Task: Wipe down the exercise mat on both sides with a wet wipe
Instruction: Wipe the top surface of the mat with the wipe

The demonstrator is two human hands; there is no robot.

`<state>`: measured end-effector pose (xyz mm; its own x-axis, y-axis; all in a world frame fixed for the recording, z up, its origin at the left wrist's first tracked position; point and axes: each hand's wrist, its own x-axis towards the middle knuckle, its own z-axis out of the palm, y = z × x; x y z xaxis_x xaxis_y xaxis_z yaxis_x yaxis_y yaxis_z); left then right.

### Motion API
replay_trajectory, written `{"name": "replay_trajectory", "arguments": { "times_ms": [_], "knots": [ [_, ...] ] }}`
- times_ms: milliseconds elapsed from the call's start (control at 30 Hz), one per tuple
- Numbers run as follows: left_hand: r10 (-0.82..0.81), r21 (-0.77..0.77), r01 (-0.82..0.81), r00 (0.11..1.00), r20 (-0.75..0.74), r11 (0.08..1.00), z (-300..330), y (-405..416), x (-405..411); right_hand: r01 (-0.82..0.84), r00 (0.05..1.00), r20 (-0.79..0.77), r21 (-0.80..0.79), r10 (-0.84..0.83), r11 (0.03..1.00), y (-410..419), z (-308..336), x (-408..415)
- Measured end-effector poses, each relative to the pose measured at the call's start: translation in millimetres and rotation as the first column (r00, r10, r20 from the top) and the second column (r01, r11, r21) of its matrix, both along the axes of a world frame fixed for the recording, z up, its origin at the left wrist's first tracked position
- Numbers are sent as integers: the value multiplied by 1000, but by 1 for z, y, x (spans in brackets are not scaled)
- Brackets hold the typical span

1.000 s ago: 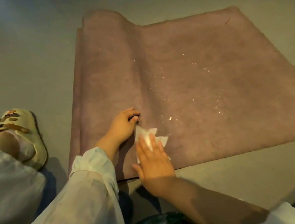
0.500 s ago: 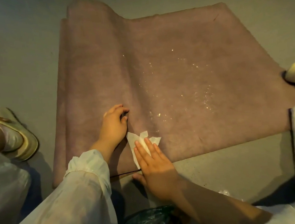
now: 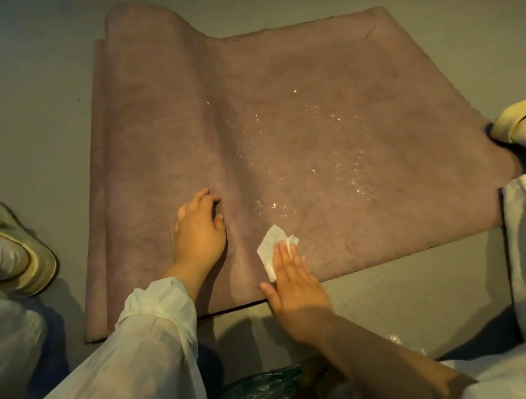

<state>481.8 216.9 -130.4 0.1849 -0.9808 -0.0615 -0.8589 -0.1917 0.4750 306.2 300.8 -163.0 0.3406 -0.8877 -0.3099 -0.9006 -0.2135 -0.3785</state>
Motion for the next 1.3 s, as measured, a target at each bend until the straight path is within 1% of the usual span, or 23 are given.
{"name": "replay_trajectory", "arguments": {
  "times_ms": [33, 100, 167, 233, 300, 367, 433, 500, 600, 667, 767, 900, 1000, 1067, 1100, 1133, 1200, 1267, 1300],
  "knots": [
    [2, 1, -2, 1000, 4, 1000, 0, 0, -1, -50, 997, -66, -22, 48, 999, -4, -3, -10],
    [5, 2, -5, 1000, -1, 1000, 0, 0, -2, -118, 985, -127, -15, 115, 993, -11, -4, -29],
    [8, 1, -8, 1000, -4, 1000, -1, -1, -1, -98, 981, -165, 19, 99, 995, -20, -4, -46],
    [11, -1, -11, 1000, -3, 1000, -1, -1, -1, -13, 972, -236, 23, 18, 1000, -31, -6, -63],
    [14, -4, -14, 1000, -7, 1000, -1, 0, -2, 115, 942, -315, -6, -111, 993, -44, -8, -82],
    [15, -5, -15, 1000, -5, 1000, -1, 0, -2, 240, 883, -404, -48, -238, 970, -58, -11, -103],
    [13, -9, -13, 1000, -4, 1000, -1, 1, -3, 373, 819, -447, -64, -361, 926, -70, -9, -124],
    [12, -14, -12, 1000, -4, 1000, -1, 2, -2, 494, 781, -419, -39, -463, 868, -79, -6, -136],
    [6, -12, -6, 1000, -9, 1000, -2, 2, -1, 553, 794, -315, 20, -520, 833, -83, -4, -123],
    [1, -9, -1, 1000, -25, 1000, -3, 3, 1, 516, 830, -272, 43, -487, 855, -83, -5, -100],
    [-5, -13, 5, 999, -53, 1000, -3, 3, 5, 397, 903, -208, 71, -376, 915, -79, -7, -60],
    [-12, -33, 9, 996, -92, 999, -3, 1, 9, 219, 976, -35, 161, -216, 962, -72, -2, -9],
    [-15, -69, 6, 990, -140, 998, -3, -2, 13, 137, 964, 186, 264, -189, 955, -71, 11, 29],
    [-20, -99, 3, 985, -171, 995, -2, -3, 16, 98, 937, 297, 283, -184, 954, -63, 19, 47],
    [-9, -116, -14, 981, -193, 993, -1, -4, 18, 67, 942, 301, 257, -146, 964, -56, 22, 52],
    [12, -133, -42, 976, -217, 990, 0, -3, 21, 31, 962, 261, 201, -84, 979, -47, 23, 55],
    [58, -166, -101, 967, -247, 981, 3, -3, 26, -25, 993, 115, 73, 17, 997, -26, 22, 56],
    [73, -196, -115, 975, -212, 974, 3, -3, 31, -37, 999, 12, 7, 37, 999, -11, 21, 58],
    [73, -208, -107, 984, -163, 972, 2, -4, 34, -37, 999, -12, -24, 37, 999, -9, 20, 60]
  ]
}}
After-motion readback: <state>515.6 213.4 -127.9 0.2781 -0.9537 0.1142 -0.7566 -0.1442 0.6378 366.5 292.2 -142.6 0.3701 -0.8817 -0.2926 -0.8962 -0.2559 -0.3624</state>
